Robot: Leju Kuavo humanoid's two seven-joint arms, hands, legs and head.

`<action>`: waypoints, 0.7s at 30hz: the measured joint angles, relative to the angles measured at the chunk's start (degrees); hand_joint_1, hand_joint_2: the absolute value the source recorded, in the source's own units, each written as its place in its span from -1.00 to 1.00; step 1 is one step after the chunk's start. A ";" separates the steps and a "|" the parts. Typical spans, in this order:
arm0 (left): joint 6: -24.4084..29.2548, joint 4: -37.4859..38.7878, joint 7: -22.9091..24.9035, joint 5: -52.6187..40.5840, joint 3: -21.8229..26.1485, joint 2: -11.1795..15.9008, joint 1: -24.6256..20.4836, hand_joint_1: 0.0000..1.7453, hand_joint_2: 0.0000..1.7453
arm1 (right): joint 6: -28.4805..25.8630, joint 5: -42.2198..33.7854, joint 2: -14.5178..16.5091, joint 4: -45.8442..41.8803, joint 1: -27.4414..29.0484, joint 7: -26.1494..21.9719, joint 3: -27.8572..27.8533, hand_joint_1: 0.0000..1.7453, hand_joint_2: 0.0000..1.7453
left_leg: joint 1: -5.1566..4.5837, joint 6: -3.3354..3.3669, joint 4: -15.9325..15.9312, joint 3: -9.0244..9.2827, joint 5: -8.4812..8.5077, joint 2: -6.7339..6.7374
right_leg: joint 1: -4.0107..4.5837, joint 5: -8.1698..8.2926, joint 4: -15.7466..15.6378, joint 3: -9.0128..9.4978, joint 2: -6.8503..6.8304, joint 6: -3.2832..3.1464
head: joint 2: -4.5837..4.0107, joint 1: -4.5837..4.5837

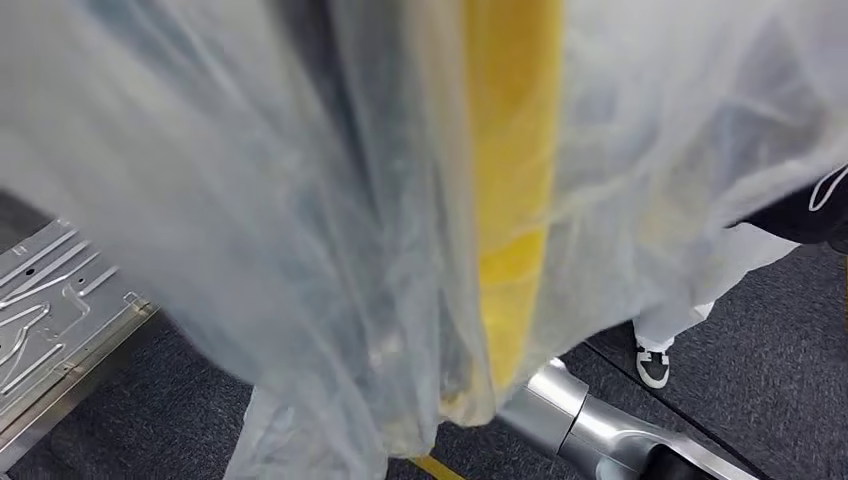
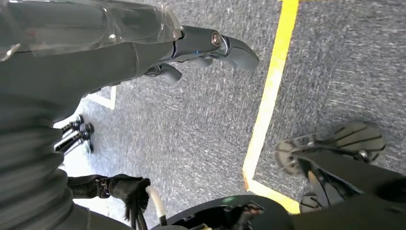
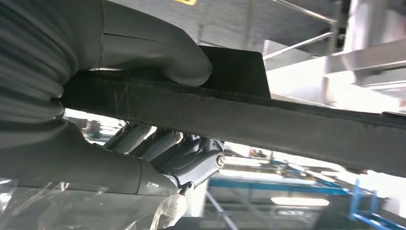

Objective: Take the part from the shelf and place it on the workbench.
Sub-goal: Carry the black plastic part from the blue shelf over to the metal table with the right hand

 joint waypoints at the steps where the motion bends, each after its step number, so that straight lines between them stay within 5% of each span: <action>1: 0.01 0.01 0.02 -0.06 0.00 0.07 0.02 -1.00 1.00 | -0.03 -0.07 0.08 0.01 -0.03 -0.01 0.00 1.00 1.00 | -0.15 0.14 -4.72 2.34 1.86 1.58 | 0.10 -0.22 0.00 0.27 -0.56 0.23 | 0.00 0.00; 4: 0.00 0.10 0.02 -0.33 0.00 0.34 0.01 -1.00 1.00 | -0.18 -0.34 0.24 0.10 -0.07 0.00 0.00 1.00 1.00 | -0.97 1.24 -11.77 5.84 3.87 4.07 | 0.62 -0.85 0.03 0.78 -2.12 1.06 | 0.00 0.13; 6: -0.11 0.12 -0.03 -0.55 0.00 0.40 0.08 -1.00 1.00 | -0.26 -0.43 0.44 0.20 -0.06 0.00 0.01 1.00 1.00 | -0.97 1.90 -11.91 5.87 3.94 2.65 | 0.61 -1.22 0.04 1.03 -2.82 1.62 | 0.00 0.23; 8: -0.38 0.11 -0.15 -0.68 0.00 0.39 0.11 -1.00 1.00 | -0.37 -0.48 0.69 0.31 -0.07 -0.03 0.02 1.00 1.00 | -0.62 2.62 -12.15 6.15 4.06 1.36 | 0.40 -2.72 2.16 0.35 -0.69 2.08 | 0.00 0.31; 10: -0.66 0.11 -0.40 -0.73 0.00 0.37 -0.13 -1.00 1.00 | -0.47 -0.49 0.78 0.53 0.00 -0.12 0.05 1.00 1.00 | -0.36 3.24 -12.24 6.37 4.06 0.02 | 0.28 -6.05 9.11 -3.06 2.44 2.29 | 0.00 0.51; 12: -0.79 0.11 -0.68 -0.67 0.00 0.35 -0.27 -1.00 1.00 | -0.49 -0.50 0.76 0.88 0.17 -0.19 0.08 1.00 1.00 | -0.30 3.46 -12.22 6.45 4.00 -1.55 | 0.29 -8.43 16.55 -7.36 3.38 2.40 | 0.00 0.75; 13: -0.81 0.11 -0.79 -0.63 0.00 0.34 -0.21 -1.00 1.00 | -0.49 -0.51 0.74 1.03 0.24 -0.19 0.08 1.00 1.00 | -0.29 3.47 -12.21 6.52 3.98 -2.40 | 0.28 -8.07 17.71 -8.39 3.48 2.41 | 0.00 0.83; 15: -0.84 0.11 -0.90 -0.61 0.00 0.32 -0.08 -1.00 1.00 | -0.49 -0.57 0.74 1.16 0.25 -0.19 0.08 1.00 1.00 | -0.17 3.30 -12.16 6.79 3.86 -4.14 | 0.20 -4.12 12.94 -6.97 4.02 2.29 | 0.00 0.90; 17: -0.85 0.11 -0.90 -0.63 0.00 0.29 -0.11 -1.00 1.00 | -0.44 -0.66 0.74 1.16 0.13 -0.20 0.09 1.00 1.00 | -0.10 2.86 -11.99 6.96 3.59 -5.75 | -0.10 0.10 4.46 -3.42 6.30 2.13 | 0.00 0.98; 19: -0.85 0.11 -0.84 -0.68 0.00 0.27 -0.15 -1.00 1.00 | -0.35 -0.69 0.76 1.16 0.05 -0.22 0.10 1.00 1.00 | -0.09 2.26 -11.90 6.82 3.45 -7.02 | -0.16 1.31 0.54 -1.65 7.63 1.85 | 0.00 1.04; 21: -0.85 0.11 -0.78 -0.68 0.00 0.31 0.03 -1.00 1.00 | -0.28 -0.69 0.89 1.16 -0.02 -0.22 0.10 1.00 1.00 | 0.09 1.61 -12.01 6.55 3.47 -7.92 | 0.06 1.29 0.29 -1.50 6.55 1.27 | 0.00 1.07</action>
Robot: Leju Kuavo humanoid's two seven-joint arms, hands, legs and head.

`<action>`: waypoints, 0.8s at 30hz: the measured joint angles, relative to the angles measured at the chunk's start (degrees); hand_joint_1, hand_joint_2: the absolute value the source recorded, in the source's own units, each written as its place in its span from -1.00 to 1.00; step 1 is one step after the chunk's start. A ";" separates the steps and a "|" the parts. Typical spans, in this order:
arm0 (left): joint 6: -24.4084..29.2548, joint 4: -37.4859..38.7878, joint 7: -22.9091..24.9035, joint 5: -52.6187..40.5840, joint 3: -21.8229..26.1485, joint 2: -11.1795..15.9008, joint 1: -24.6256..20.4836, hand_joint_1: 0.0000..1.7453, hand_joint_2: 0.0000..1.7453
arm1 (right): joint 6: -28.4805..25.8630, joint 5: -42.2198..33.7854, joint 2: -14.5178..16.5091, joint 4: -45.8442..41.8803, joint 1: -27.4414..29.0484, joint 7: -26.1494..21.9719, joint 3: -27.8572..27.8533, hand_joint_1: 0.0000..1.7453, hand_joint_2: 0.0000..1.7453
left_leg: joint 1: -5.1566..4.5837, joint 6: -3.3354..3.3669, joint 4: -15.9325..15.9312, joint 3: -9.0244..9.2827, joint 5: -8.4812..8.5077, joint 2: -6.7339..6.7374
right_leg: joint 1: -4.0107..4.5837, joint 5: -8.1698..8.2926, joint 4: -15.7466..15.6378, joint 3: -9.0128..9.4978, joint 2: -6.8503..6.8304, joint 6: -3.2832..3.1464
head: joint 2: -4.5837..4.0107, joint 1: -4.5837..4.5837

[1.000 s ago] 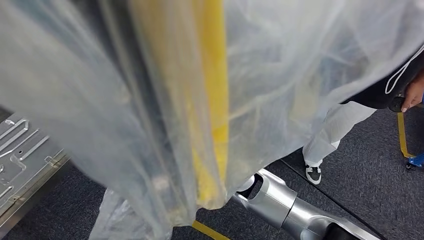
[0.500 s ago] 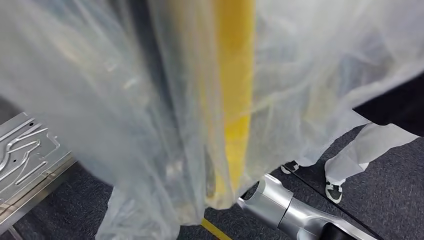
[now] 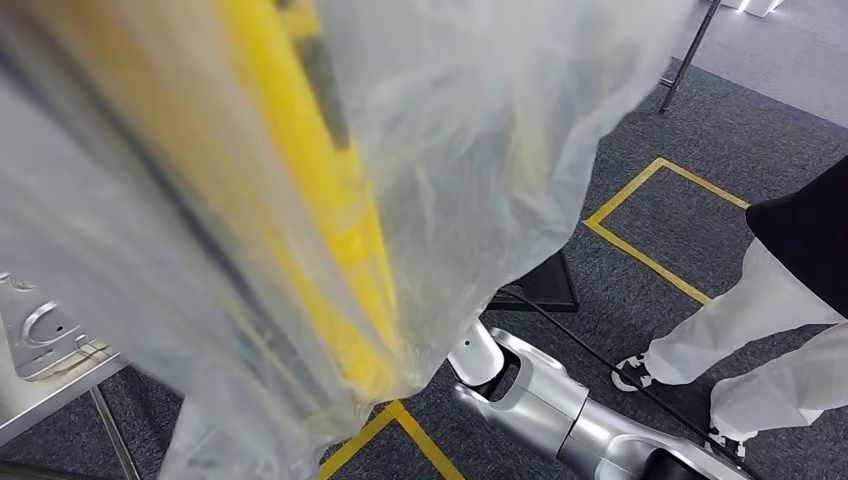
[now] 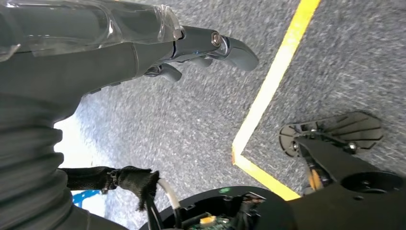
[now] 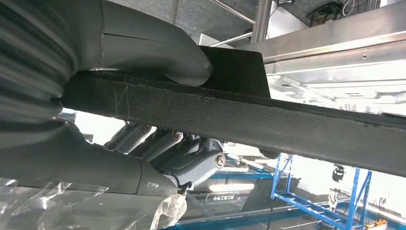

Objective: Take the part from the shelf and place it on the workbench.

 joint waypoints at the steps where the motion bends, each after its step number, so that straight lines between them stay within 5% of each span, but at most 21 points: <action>1: 0.01 0.01 0.02 0.02 0.00 0.03 0.10 -1.00 1.00 | 0.04 0.00 0.11 0.00 -0.05 0.01 0.00 1.00 1.00 | -0.01 -0.33 0.38 -0.25 -0.28 0.69 | 0.00 0.04 -0.09 0.05 -0.60 -0.35 | 0.00 -0.01; 4: 0.05 0.02 0.05 0.05 0.00 0.10 -0.07 -1.00 1.00 | 0.15 0.01 0.37 0.00 -0.12 0.08 0.00 1.00 1.00 | -0.14 -1.18 8.13 -3.98 -4.28 5.55 | -0.13 -0.04 -0.28 0.26 -2.36 -1.24 | 0.00 -0.21; 6: 0.07 0.02 0.06 0.06 0.01 0.13 -0.18 -1.00 1.00 | 0.27 0.01 0.33 0.00 -0.03 0.11 0.02 1.00 1.00 | 0.11 -1.65 16.06 -8.12 -7.18 6.89 | -0.10 -0.27 -0.27 0.37 -3.67 -1.56 | 0.00 -0.27; 7: 0.08 0.02 0.06 0.07 0.01 0.13 -0.16 -1.00 1.00 | 0.32 0.01 0.30 0.00 0.00 0.11 0.05 1.00 1.00 | 0.26 -1.84 17.77 -9.17 -7.28 7.08 | -0.10 -0.39 -0.27 0.46 -4.33 -1.62 | 0.00 -0.28; 9: 0.08 0.02 0.07 0.06 0.02 0.15 -0.11 -1.00 1.00 | 0.36 0.01 0.31 0.00 0.00 0.09 0.11 1.00 1.00 | 0.49 -2.01 13.95 -7.56 -4.43 7.65 | -0.11 -0.71 -0.27 0.84 -5.56 -1.51 | 0.00 -0.30; 11: 0.10 0.04 0.14 0.05 0.02 0.23 -0.14 -1.00 1.00 | 0.45 0.01 0.35 0.00 -0.08 0.08 0.13 1.00 1.00 | 0.20 -1.65 5.01 -3.06 -0.54 9.76 | 0.07 -1.17 -0.25 1.46 -6.68 -1.12 | 0.00 -0.31; 13: 0.10 0.07 0.23 0.06 0.02 0.34 -0.23 -1.00 1.00 | 0.66 0.01 0.38 0.00 -0.22 0.07 0.14 1.00 1.00 | -0.34 -0.95 0.15 -0.74 0.91 11.07 | 0.31 -1.62 -0.24 1.90 -7.69 -0.55 | 0.00 -0.27; 15: 0.07 0.08 0.35 0.04 0.03 0.38 -0.29 -1.00 1.00 | 0.95 -0.02 0.44 -0.01 -0.29 0.03 0.20 1.00 1.00 | -0.56 -0.34 -0.27 -0.75 0.81 10.09 | 0.37 -1.93 -0.40 2.26 -8.69 0.07 | 0.00 -0.23; 17: 0.04 0.07 0.62 -0.02 0.04 0.25 -0.23 -1.00 1.00 | 1.19 -0.09 0.45 -0.04 -0.35 -0.01 0.25 1.00 1.00 | -0.19 0.26 -0.72 -0.32 1.02 8.81 | 0.19 -2.89 0.50 2.30 -7.78 0.68 | 0.00 -0.19; 19: 0.04 0.06 0.85 -0.04 0.03 0.06 -0.39 -1.00 1.00 | 1.40 -0.13 0.37 -0.07 -0.43 -0.01 0.31 1.00 1.00 | 0.27 0.79 -1.08 0.15 1.23 7.61 | 0.04 -5.82 5.86 -0.08 -4.90 1.04 | 0.00 0.02; 21: 0.04 0.06 0.87 -0.04 0.04 -0.07 -0.69 -1.00 1.00 | 1.65 -0.14 0.21 -0.07 -0.33 -0.02 0.39 1.00 1.00 | 0.35 1.02 -1.07 0.18 1.21 6.27 | 0.05 -8.94 13.99 -4.48 -3.31 1.19 | 0.00 0.22; 23: 0.04 0.06 0.87 -0.04 0.04 -0.22 -0.75 -1.00 1.00 | 1.92 -0.15 0.03 -0.07 -0.15 -0.06 0.43 1.00 1.00 | 0.44 1.01 -1.00 0.23 1.13 4.68 | 0.00 -8.38 16.68 -6.73 -3.11 1.30 | 0.00 0.27; 24: 0.04 0.06 0.87 -0.05 0.04 -0.31 -0.75 -1.00 1.00 | 2.03 -0.15 -0.02 -0.07 -0.12 -0.08 0.43 1.00 1.00 | 0.54 0.89 -0.93 0.30 1.05 3.84 | -0.09 -6.43 14.45 -6.14 -2.91 1.34 | 0.00 0.28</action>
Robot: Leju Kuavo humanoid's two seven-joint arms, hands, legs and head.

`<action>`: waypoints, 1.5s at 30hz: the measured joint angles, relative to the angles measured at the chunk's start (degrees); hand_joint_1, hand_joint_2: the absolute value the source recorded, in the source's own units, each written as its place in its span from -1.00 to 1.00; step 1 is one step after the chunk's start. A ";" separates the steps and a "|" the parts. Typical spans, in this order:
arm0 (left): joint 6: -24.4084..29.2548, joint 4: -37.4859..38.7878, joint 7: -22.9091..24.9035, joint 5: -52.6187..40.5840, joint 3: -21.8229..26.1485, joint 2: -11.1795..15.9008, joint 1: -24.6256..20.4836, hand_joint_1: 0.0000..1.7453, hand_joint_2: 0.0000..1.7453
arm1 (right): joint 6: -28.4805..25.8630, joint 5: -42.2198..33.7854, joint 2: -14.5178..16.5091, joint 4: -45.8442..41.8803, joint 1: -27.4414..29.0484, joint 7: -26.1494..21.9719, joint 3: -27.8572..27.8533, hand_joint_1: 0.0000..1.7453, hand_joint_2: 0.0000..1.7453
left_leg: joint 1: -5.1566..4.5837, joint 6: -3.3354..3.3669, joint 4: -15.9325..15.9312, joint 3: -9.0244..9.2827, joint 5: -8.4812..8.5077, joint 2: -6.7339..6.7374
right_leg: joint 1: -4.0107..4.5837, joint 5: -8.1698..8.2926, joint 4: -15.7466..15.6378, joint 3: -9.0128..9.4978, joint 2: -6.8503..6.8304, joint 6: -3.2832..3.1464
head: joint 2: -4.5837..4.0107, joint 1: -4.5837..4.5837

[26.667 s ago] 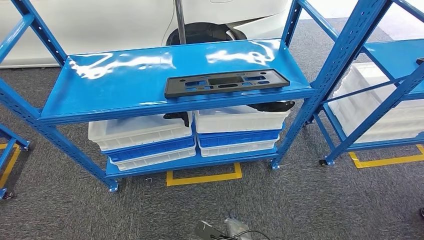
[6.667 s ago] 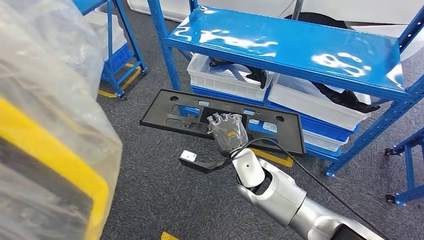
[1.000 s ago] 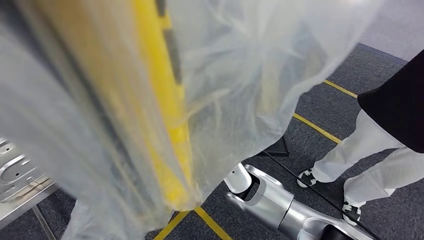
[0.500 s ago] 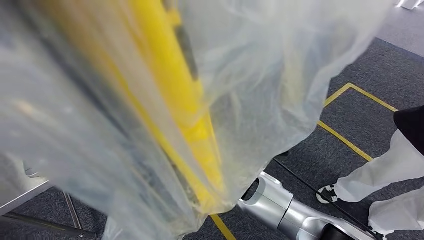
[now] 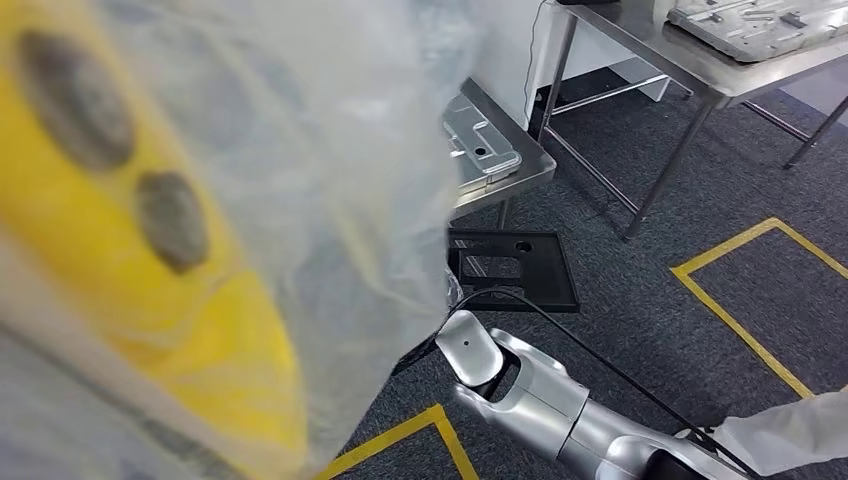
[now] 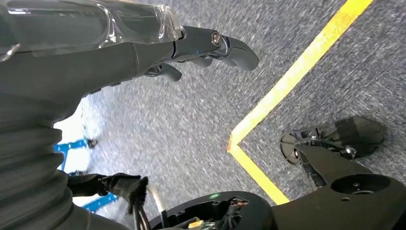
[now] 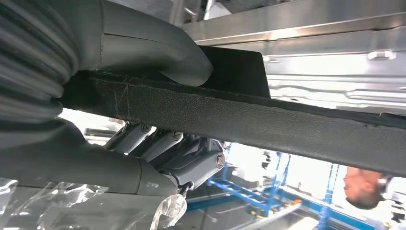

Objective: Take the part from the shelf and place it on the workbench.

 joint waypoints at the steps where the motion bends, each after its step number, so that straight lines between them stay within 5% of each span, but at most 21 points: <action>1: 0.00 0.00 0.03 -0.01 0.00 -0.09 -0.02 -1.00 1.00 | 0.06 0.00 -0.04 0.00 -0.01 -0.03 0.01 1.00 1.00 | 0.12 -0.22 0.14 0.05 -0.15 -0.81 | -0.19 2.50 -4.00 1.52 0.68 0.10 | 0.00 0.01; 4: 0.00 0.01 0.14 -0.03 0.00 -0.21 -0.21 -1.00 1.00 | 0.15 0.00 -0.08 0.00 -0.01 -0.16 0.09 1.00 1.00 | 0.17 -1.30 0.94 -0.46 -0.72 -2.90 | -0.92 6.42 -13.34 5.37 4.38 0.20 | 0.00 0.09; 6: 0.01 0.02 0.17 -0.03 0.00 -0.22 -0.17 -1.00 1.00 | 0.26 0.00 -0.08 0.00 0.00 -0.20 0.16 1.00 1.00 | 0.37 -1.93 0.91 -0.91 -0.68 -4.03 | -0.70 6.42 -13.86 5.50 3.90 -0.56 | 0.00 0.10; 7: 0.03 0.02 0.18 -0.02 0.00 -0.22 -0.08 -1.00 1.00 | 0.34 -0.01 -0.05 -0.01 -0.04 -0.20 0.18 1.00 1.00 | 0.47 -2.19 1.00 -1.05 -0.70 -3.70 | -0.60 6.45 -13.91 5.55 3.24 -0.99 | 0.00 0.10; 9: 0.08 0.02 0.22 0.01 0.00 -0.17 -0.11 -1.00 1.00 | 0.45 -0.03 0.01 -0.02 -0.22 -0.21 0.18 1.00 1.00 | 0.29 -2.68 3.89 -2.50 -2.24 -0.64 | -0.58 6.50 -14.07 5.69 1.87 -1.79 | 0.00 -0.13; 11: 0.11 0.02 0.24 0.02 0.01 -0.08 -0.41 -1.00 1.00 | 0.61 -0.05 -0.06 -0.02 -0.25 -0.27 0.20 1.00 1.00 | 0.05 -2.99 11.30 -6.17 -5.71 2.52 | -0.41 6.32 -14.09 5.79 0.53 -2.32 | 0.00 -0.39; 13: 0.13 0.02 0.23 0.05 0.02 -0.04 -0.52 -1.00 1.00 | 0.75 -0.07 -0.16 -0.01 -0.18 -0.38 0.26 1.00 1.00 | 0.06 -3.06 17.96 -9.63 -7.93 2.99 | -0.24 6.10 -14.08 5.86 -0.89 -2.61 | 0.00 -0.44; 14: 0.13 0.02 0.23 0.08 0.02 -0.03 -0.45 -1.00 1.00 | 0.80 -0.08 -0.16 0.00 -0.15 -0.44 0.31 1.00 1.00 | 0.04 -3.00 18.47 -9.96 -7.56 3.04 | -0.16 5.98 -14.07 5.95 -1.59 -2.67 | 0.00 -0.45; 16: 0.11 0.02 0.26 0.08 0.02 -0.03 -0.27 -1.00 1.00 | 0.88 -0.09 -0.14 -0.01 -0.17 -0.52 0.42 1.00 1.00 | -0.17 -2.49 12.60 -7.04 -4.19 3.88 | 0.02 5.68 -14.09 6.36 -2.91 -2.61 | 0.00 -0.48; 18: 0.14 0.09 0.32 0.07 0.03 0.05 -0.23 -1.00 1.00 | 0.92 -0.13 -0.11 -0.02 -0.22 -0.53 0.48 1.00 1.00 | -1.03 -1.31 4.41 -2.88 -1.10 6.74 | 0.28 5.30 -14.11 6.86 -4.05 -2.32 | 0.00 -0.47; 20: 0.16 0.16 0.33 0.10 0.05 0.14 -0.32 -1.00 1.00 | 1.04 -0.17 -0.13 -0.02 -0.25 -0.55 0.54 1.00 1.00 | -1.81 -0.52 1.28 -1.46 -0.40 8.05 | 0.49 4.92 -14.14 7.20 -5.18 -1.80 | 0.00 -0.48; 22: 0.14 0.17 0.32 0.12 0.07 0.11 -0.30 -1.00 1.00 | 1.21 -0.21 -0.08 -0.02 -0.27 -0.58 0.66 1.00 1.00 | -1.66 -0.34 1.03 -1.44 -0.29 6.59 | 0.56 4.54 -14.22 7.51 -6.09 -1.18 | 0.00 -0.49; 24: 0.15 0.17 0.27 0.11 0.08 -0.06 -0.20 -1.00 1.00 | 1.32 -0.31 -0.03 -0.02 -0.34 -0.67 0.77 1.00 1.00 | -1.12 -0.03 0.58 -1.06 -0.05 5.26 | 0.45 3.25 -12.60 7.17 -4.22 -0.61 | 0.00 -0.42; 26: 0.16 0.17 0.22 0.10 0.10 -0.28 -0.33 -1.00 1.00 | 1.34 -0.78 -0.13 -0.02 -0.33 -0.96 0.84 1.00 1.00 | -0.78 0.30 0.39 -0.78 0.06 4.12 | 0.31 -0.05 -6.24 4.30 -1.13 -0.26 | 0.00 -0.28; 28: 0.17 0.17 0.23 0.09 0.12 -0.41 -0.45 -1.00 1.00 | 1.33 -1.58 -0.33 -0.02 -0.09 -1.37 0.92 1.00 1.00 | -0.70 0.51 0.42 -0.68 -0.02 3.01 | 0.30 -2.72 1.33 0.16 -0.17 -0.10 | 0.00 -0.17; 29: 0.17 0.17 0.23 0.08 0.13 -0.46 -0.43 -1.00 1.00 | 1.35 -1.92 -0.43 -0.02 0.06 -1.53 0.95 1.00 1.00 | -0.67 0.52 0.44 -0.62 -0.08 2.45 | 0.28 -2.57 2.83 -0.97 -0.13 -0.05 | 0.00 -0.16; 30: 0.16 0.17 0.23 0.08 0.13 -0.51 -0.40 -1.00 1.00 | 1.39 -2.17 -0.48 -0.01 0.15 -1.61 0.97 1.00 1.00 | -0.60 0.45 0.49 -0.52 -0.18 1.95 | 0.25 -1.17 1.82 -0.93 -0.12 -0.02 | 0.00 -0.14; 32: 0.23 0.17 0.39 0.08 0.15 -0.57 -0.39 -1.00 1.00 | 1.52 -2.41 -0.52 0.00 0.13 -1.67 0.99 1.00 1.00 | -0.42 -0.01 0.74 -0.28 -0.57 1.17 | 0.04 3.50 -5.99 2.09 0.09 0.10 | 0.00 -0.12; 34: 0.66 0.17 1.24 0.23 0.19 -0.63 -0.43 -1.00 1.00 | 1.73 -2.44 -0.51 -0.01 0.03 -1.71 1.00 1.00 1.00 | -0.54 -0.63 1.20 -0.29 -1.06 0.69 | -0.10 6.26 -12.63 4.94 0.64 -0.08 | 0.00 -0.10; 39: 1.24 0.17 3.72 1.61 0.44 -0.67 -0.06 -1.00 1.00 | 1.91 -2.41 -0.50 0.00 0.02 -1.74 1.02 1.00 1.00 | -0.71 0.33 1.31 -0.31 -1.32 0.70 | 0.08 6.48 -13.99 5.41 1.01 -0.70 | 0.00 -0.11; 45: 1.19 0.17 4.10 2.11 1.32 -0.67 0.17 -1.00 1.00 | 1.93 -2.40 -0.50 0.00 0.00 -1.74 1.10 1.00 1.00 | -0.52 0.21 0.85 -0.07 -1.26 0.78 | 0.42 6.32 -13.96 5.40 1.08 -1.27 | 0.00 -0.13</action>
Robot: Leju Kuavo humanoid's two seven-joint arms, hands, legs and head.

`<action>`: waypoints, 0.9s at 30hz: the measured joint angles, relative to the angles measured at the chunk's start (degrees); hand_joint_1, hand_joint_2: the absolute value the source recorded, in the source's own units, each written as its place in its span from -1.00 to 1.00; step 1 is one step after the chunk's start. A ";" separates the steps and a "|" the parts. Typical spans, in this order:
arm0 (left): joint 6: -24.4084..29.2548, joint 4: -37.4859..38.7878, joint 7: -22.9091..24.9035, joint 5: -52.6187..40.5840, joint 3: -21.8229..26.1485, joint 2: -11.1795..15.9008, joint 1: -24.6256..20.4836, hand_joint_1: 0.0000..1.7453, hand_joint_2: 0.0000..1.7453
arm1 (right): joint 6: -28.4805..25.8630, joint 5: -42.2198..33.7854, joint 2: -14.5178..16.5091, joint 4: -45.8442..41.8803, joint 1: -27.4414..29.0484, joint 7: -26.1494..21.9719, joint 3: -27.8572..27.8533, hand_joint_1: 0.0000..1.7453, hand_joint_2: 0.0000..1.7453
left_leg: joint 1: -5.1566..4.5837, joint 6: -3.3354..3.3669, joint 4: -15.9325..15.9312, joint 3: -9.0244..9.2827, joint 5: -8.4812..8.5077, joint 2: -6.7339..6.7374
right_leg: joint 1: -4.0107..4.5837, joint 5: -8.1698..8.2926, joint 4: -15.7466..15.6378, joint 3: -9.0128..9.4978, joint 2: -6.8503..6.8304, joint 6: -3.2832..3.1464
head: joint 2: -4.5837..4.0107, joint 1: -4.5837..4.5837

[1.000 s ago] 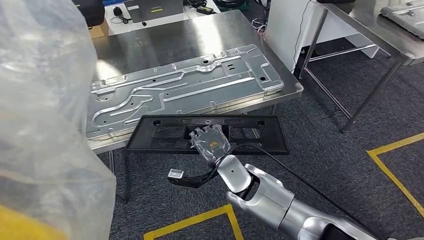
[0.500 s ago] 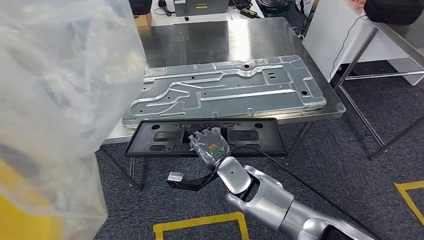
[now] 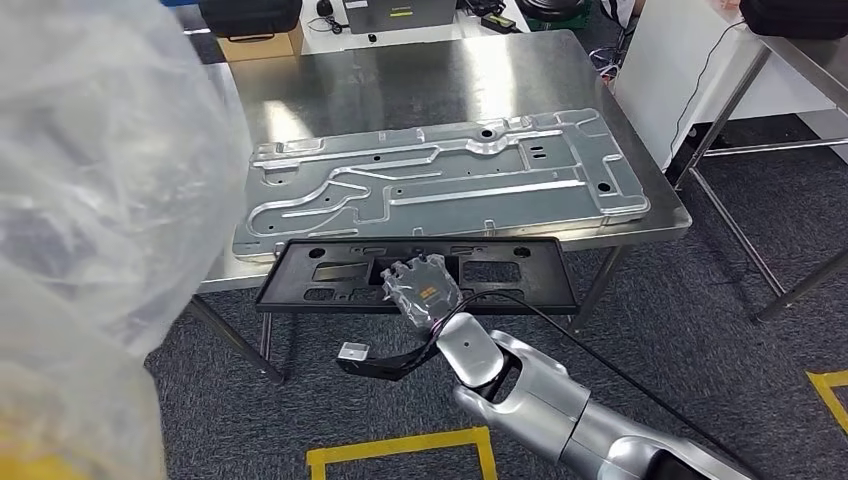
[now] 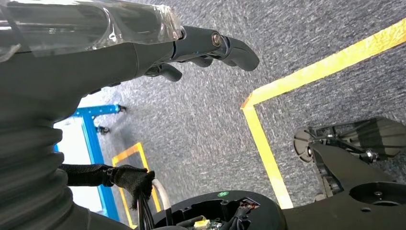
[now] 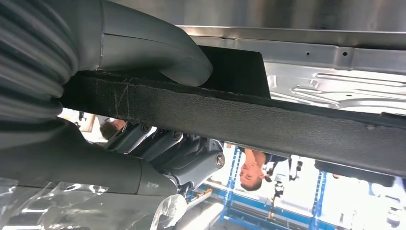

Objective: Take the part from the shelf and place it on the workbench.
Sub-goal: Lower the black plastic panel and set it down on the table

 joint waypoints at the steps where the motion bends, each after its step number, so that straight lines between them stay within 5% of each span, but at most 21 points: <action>1: 0.02 0.00 0.09 0.01 0.09 0.00 0.02 -1.00 1.00 | 0.01 0.00 0.00 0.00 0.00 0.00 0.03 1.00 1.00 | 0.03 -0.13 -0.03 0.00 0.01 0.00 | 0.05 -0.02 0.01 0.00 0.00 -0.06 | 0.00 0.00; 6: 0.06 0.00 0.28 0.16 0.42 -0.01 0.19 -1.00 1.00 | 0.01 -0.03 0.00 0.00 -0.03 0.00 0.19 1.00 1.00 | 0.21 -1.44 -0.11 -0.01 -0.06 0.00 | 0.20 -0.07 0.04 0.00 -0.01 -0.20 | 0.00 0.00; 11: 0.06 0.00 0.44 0.71 0.68 -0.02 0.29 -1.00 1.00 | 0.03 -0.04 0.08 0.07 -0.10 -0.08 0.38 1.00 1.00 | 0.17 -1.84 -0.09 -0.07 -0.05 -0.01 | 0.12 -0.05 0.02 0.01 -0.03 -0.24 | 0.00 0.00; 16: 0.06 0.00 0.46 0.66 1.00 -0.02 0.32 -1.00 1.00 | 0.03 -0.03 0.25 0.30 -0.18 -0.50 0.66 1.00 1.00 | 0.05 -1.84 -0.05 -0.09 -0.05 -0.02 | 0.00 -0.02 0.01 0.03 -0.04 -0.23 | 0.00 0.00; 22: 0.06 0.00 0.46 0.62 1.39 -0.07 0.39 -1.00 1.00 | 0.08 -0.02 0.90 0.85 -0.41 -0.64 0.95 1.00 1.00 | -0.03 -0.41 -0.67 0.40 0.14 0.10 | -0.34 0.27 -0.64 0.43 -0.09 0.45 | 0.00 0.00; 24: 0.11 0.00 0.47 0.51 1.42 -0.15 0.41 -1.00 1.00 | 0.07 -0.01 1.03 0.98 -0.63 -0.82 1.06 1.00 1.00 | 0.55 -0.24 -2.53 1.70 0.84 0.24 | -0.12 -1.04 1.27 -0.09 -0.19 0.92 | 0.00 0.09; 27: 0.45 0.00 0.48 0.16 1.44 -0.23 0.41 -1.00 1.00 | 0.10 -0.01 1.01 1.24 -0.86 -1.05 1.36 1.00 1.00 | 1.17 -0.33 -3.28 2.49 1.03 0.30 | -0.56 -5.52 11.08 -4.89 -0.31 1.94 | 0.00 0.21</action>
